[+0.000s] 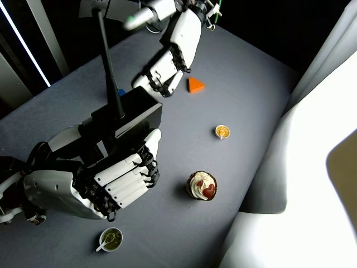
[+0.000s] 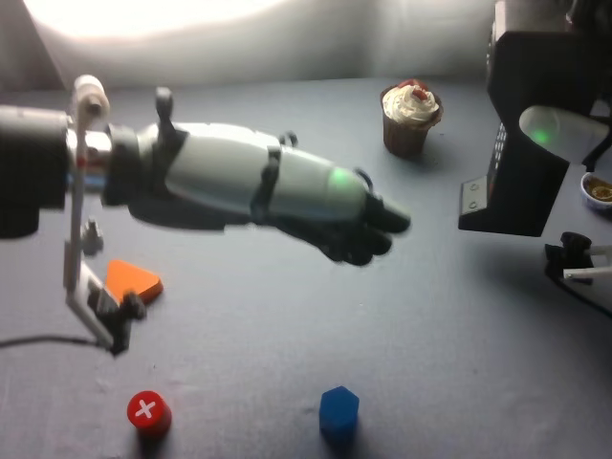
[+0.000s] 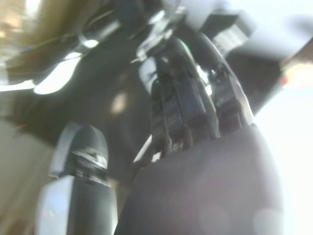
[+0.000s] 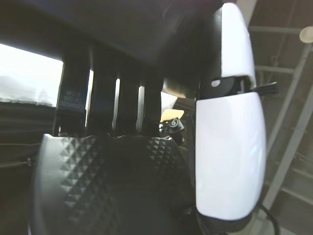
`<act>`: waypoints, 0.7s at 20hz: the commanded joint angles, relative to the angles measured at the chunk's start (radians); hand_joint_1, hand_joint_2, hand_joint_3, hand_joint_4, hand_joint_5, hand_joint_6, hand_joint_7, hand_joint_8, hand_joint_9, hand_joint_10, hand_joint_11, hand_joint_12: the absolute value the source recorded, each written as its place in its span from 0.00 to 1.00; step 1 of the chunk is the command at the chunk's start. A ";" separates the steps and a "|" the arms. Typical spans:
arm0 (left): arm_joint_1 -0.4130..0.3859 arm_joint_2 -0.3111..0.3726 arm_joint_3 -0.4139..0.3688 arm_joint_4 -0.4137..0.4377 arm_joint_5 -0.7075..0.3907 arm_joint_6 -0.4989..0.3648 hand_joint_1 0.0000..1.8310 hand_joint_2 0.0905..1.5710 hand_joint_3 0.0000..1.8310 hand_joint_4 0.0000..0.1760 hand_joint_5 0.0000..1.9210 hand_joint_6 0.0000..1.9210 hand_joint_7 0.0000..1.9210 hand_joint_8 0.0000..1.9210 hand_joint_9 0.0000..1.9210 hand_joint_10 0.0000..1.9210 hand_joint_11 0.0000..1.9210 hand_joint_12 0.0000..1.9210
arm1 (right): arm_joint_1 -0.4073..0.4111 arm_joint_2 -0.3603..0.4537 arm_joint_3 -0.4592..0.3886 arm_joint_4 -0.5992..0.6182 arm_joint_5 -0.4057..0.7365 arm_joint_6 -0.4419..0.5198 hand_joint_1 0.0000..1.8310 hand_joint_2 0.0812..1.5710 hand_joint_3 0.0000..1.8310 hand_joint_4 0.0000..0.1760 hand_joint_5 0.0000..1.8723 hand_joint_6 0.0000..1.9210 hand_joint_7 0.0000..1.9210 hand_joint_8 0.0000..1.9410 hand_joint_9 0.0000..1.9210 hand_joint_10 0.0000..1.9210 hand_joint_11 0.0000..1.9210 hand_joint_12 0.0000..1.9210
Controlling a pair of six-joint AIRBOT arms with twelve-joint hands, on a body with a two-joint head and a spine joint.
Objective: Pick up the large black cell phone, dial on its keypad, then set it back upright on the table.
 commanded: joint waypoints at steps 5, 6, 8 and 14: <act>-0.005 0.019 -0.025 -0.086 -0.064 -0.016 0.00 0.73 0.00 0.33 0.13 0.00 0.13 0.00 0.11 0.00 0.00 0.22 | -0.013 -0.010 0.040 0.007 0.155 0.029 0.75 0.71 0.00 0.00 0.48 0.50 0.47 0.56 0.48 0.66 0.46 0.60; -0.005 0.020 -0.024 -0.091 -0.063 -0.016 0.00 0.72 0.00 0.34 0.13 0.00 0.13 0.00 0.11 0.00 0.00 0.21 | -0.014 -0.012 0.043 0.007 0.155 0.033 0.75 0.71 0.00 0.00 0.48 0.50 0.46 0.57 0.48 0.66 0.46 0.59; -0.003 0.020 -0.024 -0.097 -0.061 -0.016 0.00 0.72 0.00 0.35 0.13 0.00 0.13 0.00 0.11 0.00 0.00 0.19 | -0.016 -0.020 0.051 0.007 0.155 0.039 0.75 0.71 0.00 0.00 0.49 0.49 0.45 0.58 0.48 0.66 0.47 0.57; 0.026 0.015 -0.026 -0.109 -0.057 -0.013 0.00 0.72 0.00 0.28 0.12 0.00 0.14 0.00 0.11 0.00 0.00 0.19 | -0.017 -0.057 0.065 0.006 0.157 0.040 0.75 0.72 0.00 0.00 0.48 0.51 0.44 0.60 0.47 0.69 0.47 0.59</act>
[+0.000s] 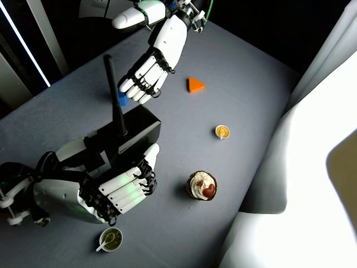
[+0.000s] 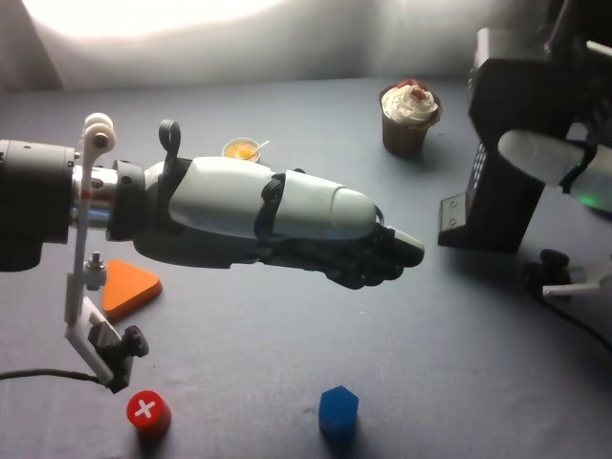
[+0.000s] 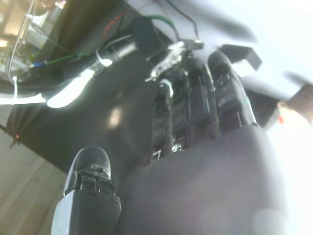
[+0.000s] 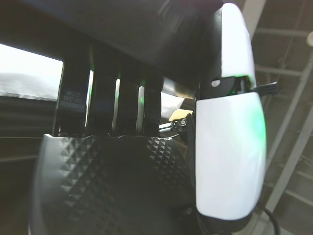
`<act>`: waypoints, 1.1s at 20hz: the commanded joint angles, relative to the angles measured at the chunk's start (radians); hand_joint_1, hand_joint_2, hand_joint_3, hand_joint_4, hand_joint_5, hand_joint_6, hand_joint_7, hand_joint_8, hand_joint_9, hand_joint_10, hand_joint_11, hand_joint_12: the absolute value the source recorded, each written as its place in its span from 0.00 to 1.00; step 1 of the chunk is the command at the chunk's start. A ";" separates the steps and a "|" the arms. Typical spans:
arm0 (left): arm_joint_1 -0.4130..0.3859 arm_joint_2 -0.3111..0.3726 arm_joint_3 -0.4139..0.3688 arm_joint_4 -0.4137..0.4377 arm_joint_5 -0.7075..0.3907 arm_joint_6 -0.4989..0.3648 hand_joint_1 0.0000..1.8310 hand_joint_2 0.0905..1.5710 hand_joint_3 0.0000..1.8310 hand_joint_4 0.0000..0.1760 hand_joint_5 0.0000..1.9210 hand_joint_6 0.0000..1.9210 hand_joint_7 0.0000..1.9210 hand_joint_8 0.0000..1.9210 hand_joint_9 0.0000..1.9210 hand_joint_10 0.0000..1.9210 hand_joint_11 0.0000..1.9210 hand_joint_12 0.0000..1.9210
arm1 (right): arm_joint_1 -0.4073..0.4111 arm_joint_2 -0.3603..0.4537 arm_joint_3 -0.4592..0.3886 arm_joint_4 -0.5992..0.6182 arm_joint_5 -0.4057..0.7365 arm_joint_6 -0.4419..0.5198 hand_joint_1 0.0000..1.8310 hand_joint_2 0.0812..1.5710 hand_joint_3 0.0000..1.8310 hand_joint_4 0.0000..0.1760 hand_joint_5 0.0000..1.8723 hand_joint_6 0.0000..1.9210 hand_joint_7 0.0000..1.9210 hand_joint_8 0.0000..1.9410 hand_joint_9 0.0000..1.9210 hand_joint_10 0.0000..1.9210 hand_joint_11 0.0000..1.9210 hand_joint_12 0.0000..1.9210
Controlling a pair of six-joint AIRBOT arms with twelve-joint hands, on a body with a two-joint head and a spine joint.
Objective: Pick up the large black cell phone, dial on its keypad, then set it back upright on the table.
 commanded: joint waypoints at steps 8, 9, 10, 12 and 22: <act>-0.003 0.004 0.005 -0.069 -0.053 -0.005 0.00 0.72 0.00 0.19 0.10 0.00 0.12 0.00 0.11 0.00 0.00 0.22 | -0.014 -0.021 0.043 -0.006 0.165 0.034 0.74 0.74 0.00 0.00 0.48 0.50 0.38 0.68 0.43 0.76 0.45 0.64; 0.001 0.004 -0.001 -0.069 -0.053 -0.005 0.00 0.74 0.00 0.15 0.11 0.00 0.13 0.00 0.11 0.00 0.00 0.22 | -0.014 -0.025 0.049 -0.006 0.171 0.037 0.74 0.74 0.00 0.00 0.48 0.50 0.38 0.69 0.43 0.76 0.45 0.64; 0.003 0.003 -0.004 -0.069 -0.053 -0.005 0.00 0.74 0.00 0.13 0.11 0.00 0.13 0.00 0.11 0.00 0.00 0.22 | -0.014 -0.028 0.052 -0.006 0.174 0.040 0.74 0.74 0.00 0.00 0.48 0.50 0.38 0.68 0.44 0.74 0.46 0.64; 0.003 0.003 -0.007 -0.069 -0.053 -0.005 0.00 0.74 0.00 0.15 0.10 0.00 0.12 0.00 0.10 0.00 0.00 0.22 | -0.015 -0.031 0.052 -0.006 0.179 0.042 0.74 0.74 0.00 0.00 0.47 0.52 0.38 0.67 0.44 0.74 0.45 0.64; 0.006 0.003 0.022 -0.069 -0.053 -0.003 0.00 0.75 0.00 0.18 0.12 0.00 0.14 0.00 0.11 0.00 0.00 0.24 | -0.043 -0.022 0.060 -0.006 0.191 0.054 0.81 0.71 0.00 0.00 0.47 0.47 0.42 0.60 0.47 0.62 0.45 0.81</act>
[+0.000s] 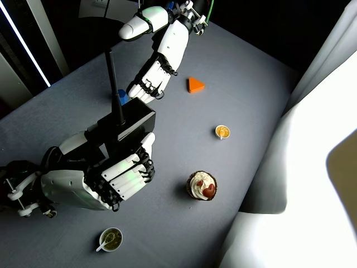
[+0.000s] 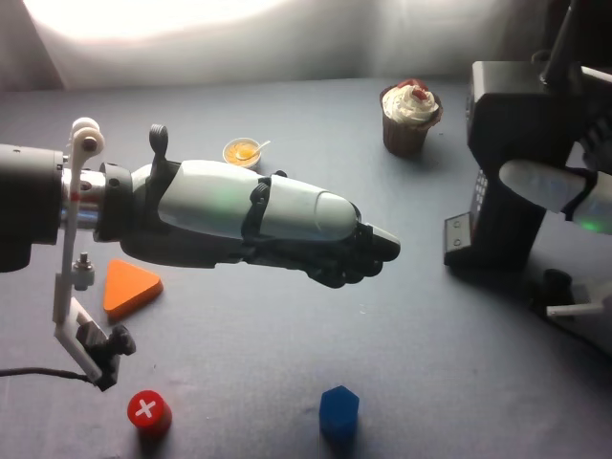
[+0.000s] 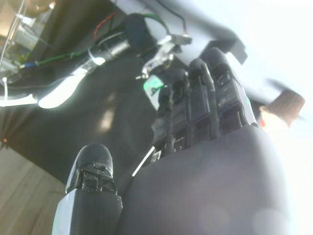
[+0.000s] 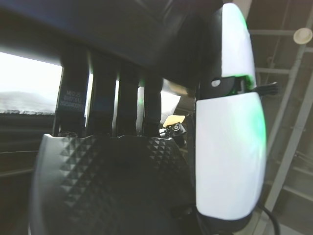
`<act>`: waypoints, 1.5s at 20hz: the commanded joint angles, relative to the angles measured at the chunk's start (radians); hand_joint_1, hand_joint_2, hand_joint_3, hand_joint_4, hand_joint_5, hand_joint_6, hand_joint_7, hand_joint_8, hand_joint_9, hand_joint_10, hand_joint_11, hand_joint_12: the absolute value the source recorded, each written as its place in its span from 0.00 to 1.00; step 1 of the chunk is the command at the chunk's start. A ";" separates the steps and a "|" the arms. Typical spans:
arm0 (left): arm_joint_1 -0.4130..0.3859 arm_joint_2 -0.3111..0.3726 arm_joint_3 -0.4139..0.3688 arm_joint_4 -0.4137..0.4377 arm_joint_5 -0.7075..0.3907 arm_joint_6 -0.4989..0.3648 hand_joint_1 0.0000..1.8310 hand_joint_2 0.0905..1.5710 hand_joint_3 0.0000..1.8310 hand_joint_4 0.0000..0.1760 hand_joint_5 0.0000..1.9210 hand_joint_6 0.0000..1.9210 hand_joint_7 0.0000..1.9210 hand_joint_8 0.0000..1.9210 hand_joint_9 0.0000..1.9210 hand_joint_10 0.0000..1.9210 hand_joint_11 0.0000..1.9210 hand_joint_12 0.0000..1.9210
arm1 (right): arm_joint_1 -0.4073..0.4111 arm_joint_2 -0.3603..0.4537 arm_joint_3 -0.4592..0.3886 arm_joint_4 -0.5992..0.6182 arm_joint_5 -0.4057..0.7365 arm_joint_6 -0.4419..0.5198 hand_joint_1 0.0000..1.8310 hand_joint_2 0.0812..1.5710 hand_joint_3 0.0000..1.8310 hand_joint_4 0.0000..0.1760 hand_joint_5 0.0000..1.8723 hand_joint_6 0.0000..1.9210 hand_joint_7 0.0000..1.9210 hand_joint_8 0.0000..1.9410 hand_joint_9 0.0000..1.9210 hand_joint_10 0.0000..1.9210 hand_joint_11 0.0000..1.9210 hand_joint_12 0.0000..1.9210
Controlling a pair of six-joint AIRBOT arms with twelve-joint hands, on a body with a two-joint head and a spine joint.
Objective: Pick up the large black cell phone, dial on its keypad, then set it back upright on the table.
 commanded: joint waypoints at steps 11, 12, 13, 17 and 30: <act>-0.011 -0.002 0.036 -0.062 -0.061 -0.002 0.00 0.75 0.00 0.13 0.13 0.00 0.15 0.00 0.12 0.00 0.00 0.24 | -0.019 0.013 0.014 0.052 0.153 0.044 0.81 0.72 0.00 0.00 0.42 0.52 0.40 0.63 0.44 0.65 0.46 0.81; -0.011 -0.002 0.038 -0.061 -0.061 -0.002 0.00 0.75 0.00 0.14 0.12 0.00 0.14 0.00 0.11 0.00 0.00 0.23 | -0.019 0.008 0.015 0.055 0.155 0.044 0.81 0.72 0.00 0.00 0.43 0.51 0.41 0.63 0.45 0.65 0.46 0.81; -0.009 -0.003 0.038 -0.060 -0.061 -0.002 0.00 0.75 0.00 0.14 0.13 0.00 0.14 0.00 0.12 0.00 0.00 0.24 | -0.019 0.004 0.015 0.059 0.156 0.044 0.81 0.72 0.00 0.00 0.44 0.50 0.41 0.62 0.44 0.65 0.46 0.81; -0.008 -0.004 0.038 -0.059 -0.062 -0.002 0.00 0.75 0.00 0.13 0.13 0.00 0.15 0.00 0.12 0.00 0.00 0.26 | -0.019 -0.003 0.016 0.063 0.162 0.044 0.81 0.72 0.00 0.00 0.40 0.54 0.41 0.63 0.44 0.65 0.45 0.82; 0.002 -0.011 0.045 -0.060 -0.061 -0.002 0.00 0.76 0.00 0.14 0.12 0.00 0.14 0.00 0.12 0.00 0.00 0.26 | -0.003 -0.044 0.081 0.072 0.163 0.056 0.81 0.72 0.00 0.00 0.43 0.53 0.39 0.65 0.43 0.67 0.45 0.81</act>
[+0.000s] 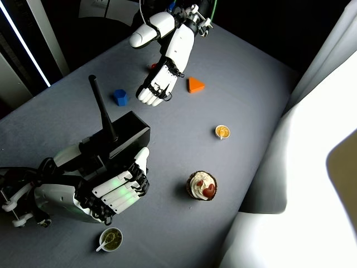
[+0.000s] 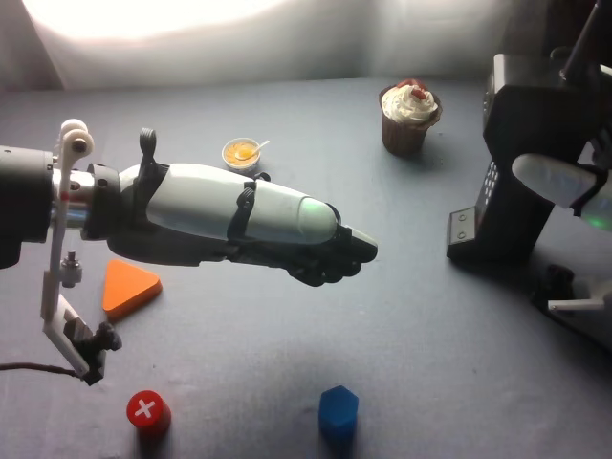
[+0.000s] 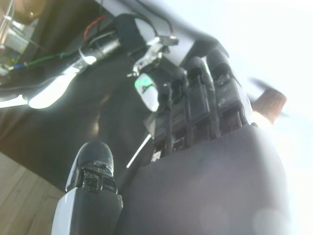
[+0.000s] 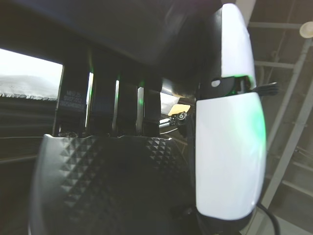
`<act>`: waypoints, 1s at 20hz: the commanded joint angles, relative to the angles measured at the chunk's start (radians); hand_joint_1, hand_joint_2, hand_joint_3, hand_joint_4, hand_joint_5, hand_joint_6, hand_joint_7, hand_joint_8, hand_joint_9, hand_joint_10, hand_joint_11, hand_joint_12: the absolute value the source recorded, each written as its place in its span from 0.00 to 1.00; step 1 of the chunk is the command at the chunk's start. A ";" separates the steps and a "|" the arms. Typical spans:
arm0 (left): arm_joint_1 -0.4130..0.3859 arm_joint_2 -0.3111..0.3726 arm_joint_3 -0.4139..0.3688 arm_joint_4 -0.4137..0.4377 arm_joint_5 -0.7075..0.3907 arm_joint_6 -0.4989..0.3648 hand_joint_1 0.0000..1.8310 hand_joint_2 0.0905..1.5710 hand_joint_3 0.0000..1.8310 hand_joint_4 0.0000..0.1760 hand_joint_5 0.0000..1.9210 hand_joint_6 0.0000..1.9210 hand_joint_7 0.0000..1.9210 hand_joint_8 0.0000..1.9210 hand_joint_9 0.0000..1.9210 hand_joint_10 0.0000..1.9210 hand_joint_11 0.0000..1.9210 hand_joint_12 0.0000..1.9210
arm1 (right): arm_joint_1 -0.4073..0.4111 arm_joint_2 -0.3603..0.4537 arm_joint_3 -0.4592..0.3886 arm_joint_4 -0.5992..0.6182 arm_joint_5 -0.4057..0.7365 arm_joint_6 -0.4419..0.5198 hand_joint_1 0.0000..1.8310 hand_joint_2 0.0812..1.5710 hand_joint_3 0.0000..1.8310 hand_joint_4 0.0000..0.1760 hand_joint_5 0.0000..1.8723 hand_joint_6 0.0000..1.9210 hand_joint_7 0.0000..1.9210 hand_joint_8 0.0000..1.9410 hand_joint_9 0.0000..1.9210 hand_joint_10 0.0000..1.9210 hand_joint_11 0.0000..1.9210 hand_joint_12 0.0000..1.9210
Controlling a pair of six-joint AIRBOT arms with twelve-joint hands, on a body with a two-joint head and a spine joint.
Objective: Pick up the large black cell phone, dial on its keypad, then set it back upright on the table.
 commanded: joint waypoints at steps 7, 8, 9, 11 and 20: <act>-0.017 -0.004 0.004 -0.068 -0.057 -0.006 0.00 0.76 0.00 0.16 0.12 0.00 0.14 0.00 0.12 0.00 0.00 0.25 | 0.018 0.001 0.017 0.019 0.128 0.019 0.81 0.72 0.00 0.00 0.40 0.56 0.41 0.63 0.44 0.66 0.45 0.82; -0.017 -0.004 0.005 -0.068 -0.057 -0.006 0.00 0.76 0.00 0.13 0.13 0.00 0.15 0.00 0.12 0.00 0.00 0.25 | 0.019 0.000 0.017 0.019 0.127 0.019 0.81 0.73 0.00 0.00 0.40 0.56 0.40 0.63 0.44 0.66 0.45 0.82; -0.017 -0.004 0.005 -0.068 -0.057 -0.006 0.00 0.76 0.00 0.13 0.13 0.00 0.15 0.00 0.12 0.00 0.00 0.25 | 0.021 -0.001 0.017 0.019 0.125 0.019 0.81 0.72 0.00 0.00 0.40 0.56 0.41 0.63 0.45 0.64 0.45 0.82; -0.017 -0.004 0.005 -0.069 -0.057 -0.006 0.00 0.76 0.00 0.14 0.13 0.00 0.15 0.00 0.13 0.00 0.00 0.26 | 0.024 -0.002 0.019 0.018 0.123 0.019 0.81 0.73 0.00 0.00 0.39 0.57 0.40 0.64 0.43 0.66 0.45 0.82; -0.017 -0.004 0.000 -0.069 -0.057 -0.006 0.00 0.76 0.00 0.14 0.12 0.00 0.14 0.00 0.11 0.00 0.00 0.23 | 0.022 0.003 0.020 0.010 0.117 0.019 0.81 0.73 0.00 0.00 0.40 0.56 0.40 0.64 0.44 0.65 0.44 0.83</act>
